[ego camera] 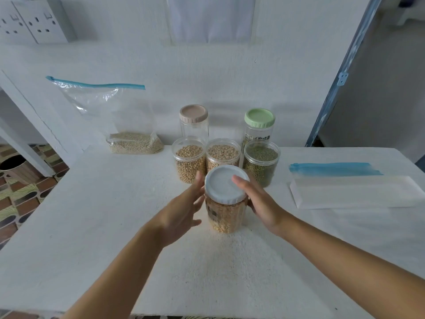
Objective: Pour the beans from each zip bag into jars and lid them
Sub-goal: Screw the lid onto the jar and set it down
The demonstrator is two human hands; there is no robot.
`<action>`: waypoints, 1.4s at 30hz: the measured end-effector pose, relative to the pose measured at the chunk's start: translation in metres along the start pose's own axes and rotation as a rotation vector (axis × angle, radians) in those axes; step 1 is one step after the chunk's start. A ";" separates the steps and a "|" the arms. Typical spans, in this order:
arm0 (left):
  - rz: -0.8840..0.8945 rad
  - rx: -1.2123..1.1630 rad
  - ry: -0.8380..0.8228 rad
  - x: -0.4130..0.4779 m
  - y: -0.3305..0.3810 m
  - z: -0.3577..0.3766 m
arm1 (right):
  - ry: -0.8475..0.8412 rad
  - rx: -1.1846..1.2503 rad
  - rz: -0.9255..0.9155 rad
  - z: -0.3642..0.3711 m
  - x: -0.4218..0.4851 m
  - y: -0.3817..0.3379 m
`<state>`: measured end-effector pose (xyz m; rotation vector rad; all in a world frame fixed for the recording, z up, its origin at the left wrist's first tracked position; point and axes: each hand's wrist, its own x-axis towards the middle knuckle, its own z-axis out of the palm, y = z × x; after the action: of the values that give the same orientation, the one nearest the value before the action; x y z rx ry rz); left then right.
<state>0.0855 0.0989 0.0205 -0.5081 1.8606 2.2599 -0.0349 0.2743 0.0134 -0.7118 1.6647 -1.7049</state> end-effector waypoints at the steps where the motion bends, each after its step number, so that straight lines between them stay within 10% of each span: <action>1: -0.047 -0.020 0.012 0.001 0.005 0.006 | -0.027 -0.002 0.015 0.000 -0.003 0.000; 16: -0.125 -0.060 0.184 0.005 0.050 0.045 | -0.035 -0.087 -0.152 -0.010 0.010 -0.025; 30: 0.184 0.266 0.147 0.053 0.208 0.001 | 0.091 -0.375 -0.507 -0.032 0.101 -0.164; 42: 0.467 0.837 0.310 0.174 0.234 -0.045 | 0.147 -0.700 -0.453 -0.071 0.199 -0.141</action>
<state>-0.1492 -0.0083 0.1640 -0.2991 3.0686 1.3861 -0.2277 0.1678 0.1394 -1.3999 2.3737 -1.4532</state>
